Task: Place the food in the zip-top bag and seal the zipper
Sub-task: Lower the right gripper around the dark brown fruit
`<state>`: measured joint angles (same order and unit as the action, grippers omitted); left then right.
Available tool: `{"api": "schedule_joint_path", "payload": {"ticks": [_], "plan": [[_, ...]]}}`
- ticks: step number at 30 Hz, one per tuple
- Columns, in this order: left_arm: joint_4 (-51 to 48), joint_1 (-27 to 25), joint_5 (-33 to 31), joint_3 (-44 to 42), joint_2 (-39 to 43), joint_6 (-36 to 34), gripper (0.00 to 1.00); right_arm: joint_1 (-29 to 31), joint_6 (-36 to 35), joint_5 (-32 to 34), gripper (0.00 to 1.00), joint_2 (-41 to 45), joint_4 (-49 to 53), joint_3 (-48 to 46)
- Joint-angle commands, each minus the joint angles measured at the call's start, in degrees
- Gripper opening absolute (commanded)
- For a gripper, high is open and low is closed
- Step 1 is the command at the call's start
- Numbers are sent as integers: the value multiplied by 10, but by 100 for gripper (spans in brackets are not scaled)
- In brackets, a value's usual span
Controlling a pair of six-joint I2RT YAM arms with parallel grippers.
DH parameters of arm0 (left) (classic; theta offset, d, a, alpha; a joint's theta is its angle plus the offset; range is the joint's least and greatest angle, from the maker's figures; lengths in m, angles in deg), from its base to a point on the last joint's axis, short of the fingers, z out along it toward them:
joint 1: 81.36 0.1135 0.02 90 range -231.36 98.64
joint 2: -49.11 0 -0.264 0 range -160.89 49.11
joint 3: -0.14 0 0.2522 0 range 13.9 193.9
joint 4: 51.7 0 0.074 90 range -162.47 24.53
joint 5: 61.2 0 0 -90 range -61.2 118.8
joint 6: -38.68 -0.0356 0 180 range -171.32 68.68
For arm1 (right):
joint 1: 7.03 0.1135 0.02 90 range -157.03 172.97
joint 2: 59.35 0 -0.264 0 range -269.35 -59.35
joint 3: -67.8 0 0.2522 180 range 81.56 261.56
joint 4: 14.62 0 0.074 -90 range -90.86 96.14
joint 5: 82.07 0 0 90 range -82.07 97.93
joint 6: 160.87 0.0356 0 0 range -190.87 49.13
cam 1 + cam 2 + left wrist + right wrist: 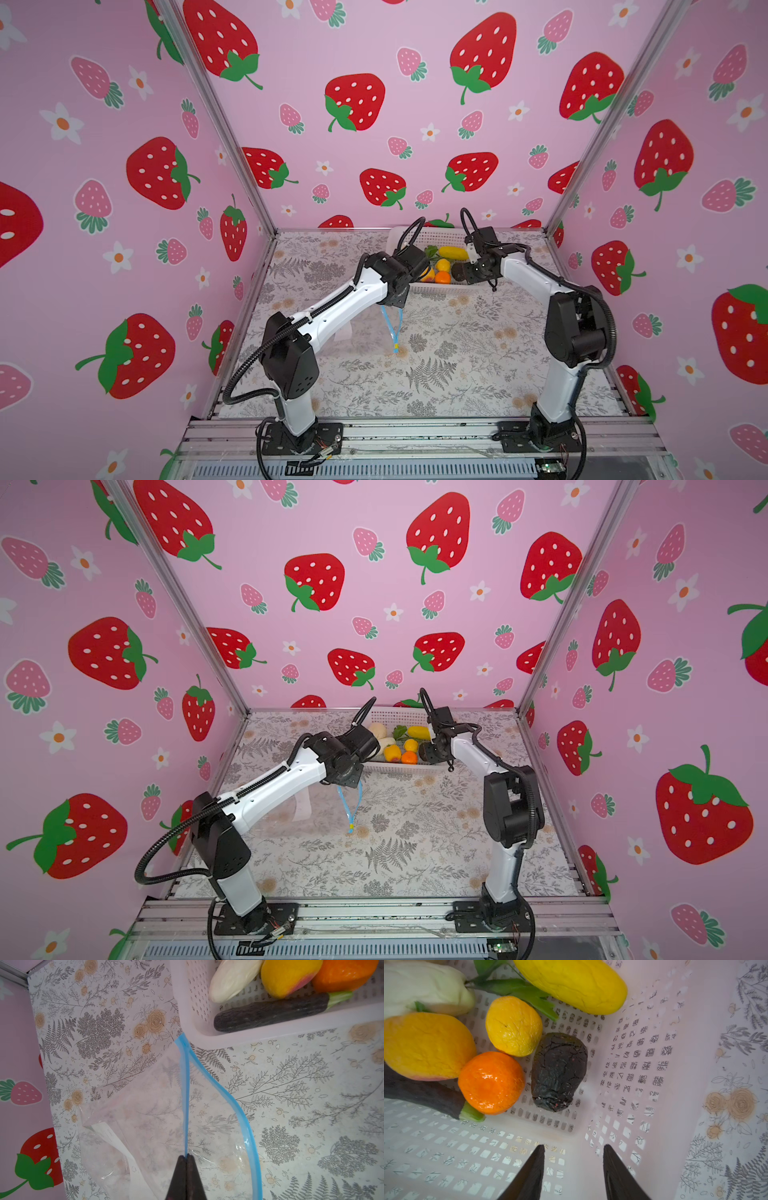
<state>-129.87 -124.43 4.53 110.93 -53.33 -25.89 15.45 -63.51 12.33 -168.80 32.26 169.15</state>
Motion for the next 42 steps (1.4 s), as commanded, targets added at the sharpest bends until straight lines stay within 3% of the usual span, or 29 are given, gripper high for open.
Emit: {"api": "schedule_joint_path", "payload": {"ticks": [1, 16, 18, 22, 42], "plan": [[-12, -6, 2, 19, 3, 13, 0, -1, 21, -19, 50, -15, -23, 33], [-15, -13, 10, 32, -15, 16, 0, -1, 30, -28, 51, -118, -25, 123], [-14, -14, 10, 32, -17, 16, 0, -1, 30, -27, 57, -127, -25, 131], [-14, -14, 10, 33, -17, 15, 0, -1, 30, -23, 59, -148, -18, 148], [-13, -14, 11, 40, -26, 12, 0, -2, 31, -17, 62, -212, -11, 181]]}}
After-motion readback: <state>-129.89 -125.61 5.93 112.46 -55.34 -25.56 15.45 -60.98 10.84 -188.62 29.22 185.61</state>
